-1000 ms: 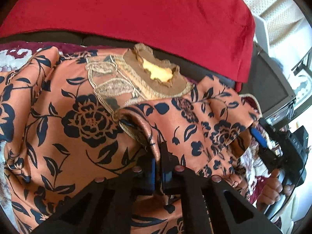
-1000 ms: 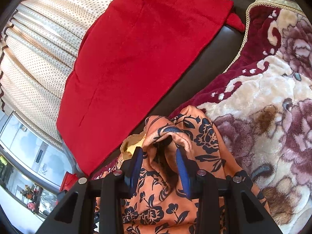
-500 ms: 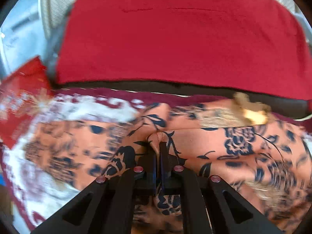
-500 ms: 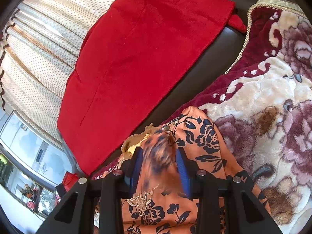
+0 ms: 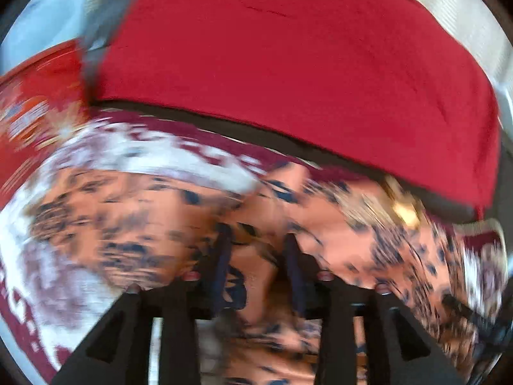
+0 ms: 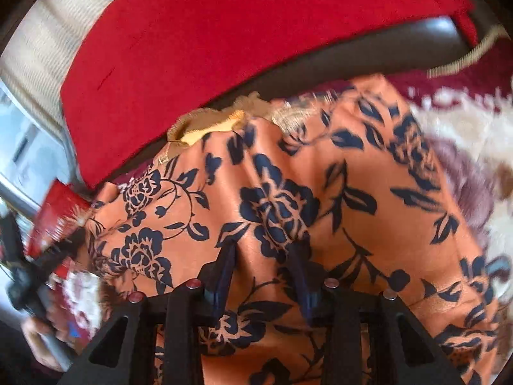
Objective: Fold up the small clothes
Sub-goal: 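Grasp the other sleeve cuff with the left gripper, then fold the sleeve across the blouse front with the left gripper and release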
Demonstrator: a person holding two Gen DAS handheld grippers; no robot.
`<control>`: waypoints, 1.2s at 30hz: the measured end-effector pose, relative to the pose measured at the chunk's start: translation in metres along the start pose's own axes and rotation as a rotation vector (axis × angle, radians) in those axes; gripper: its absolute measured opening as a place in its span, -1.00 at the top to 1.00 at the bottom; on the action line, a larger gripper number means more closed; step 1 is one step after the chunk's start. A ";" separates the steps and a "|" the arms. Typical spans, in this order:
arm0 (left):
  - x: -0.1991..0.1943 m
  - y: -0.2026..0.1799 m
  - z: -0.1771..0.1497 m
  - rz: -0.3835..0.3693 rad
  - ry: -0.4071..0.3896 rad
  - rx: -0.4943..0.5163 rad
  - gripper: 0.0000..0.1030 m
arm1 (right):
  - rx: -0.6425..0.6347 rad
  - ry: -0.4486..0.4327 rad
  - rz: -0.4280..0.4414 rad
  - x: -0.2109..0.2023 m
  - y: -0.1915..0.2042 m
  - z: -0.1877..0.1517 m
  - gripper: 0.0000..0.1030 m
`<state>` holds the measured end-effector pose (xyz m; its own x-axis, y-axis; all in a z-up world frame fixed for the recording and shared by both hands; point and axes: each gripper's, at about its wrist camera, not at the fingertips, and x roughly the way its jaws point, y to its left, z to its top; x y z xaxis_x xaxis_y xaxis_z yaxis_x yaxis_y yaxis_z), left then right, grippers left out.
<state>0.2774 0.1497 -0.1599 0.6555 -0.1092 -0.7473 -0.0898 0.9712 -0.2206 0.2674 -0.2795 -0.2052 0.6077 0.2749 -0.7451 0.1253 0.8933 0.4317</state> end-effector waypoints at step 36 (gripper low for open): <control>0.017 0.224 -0.004 -0.049 0.011 -0.806 0.71 | -0.011 -0.046 -0.001 0.033 0.031 -0.014 -0.02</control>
<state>0.2650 0.3647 -0.2246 0.6661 -0.1540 -0.7298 -0.5769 0.5139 -0.6349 0.2801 -0.2376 -0.2235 0.6434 0.2578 -0.7209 0.1173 0.8973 0.4256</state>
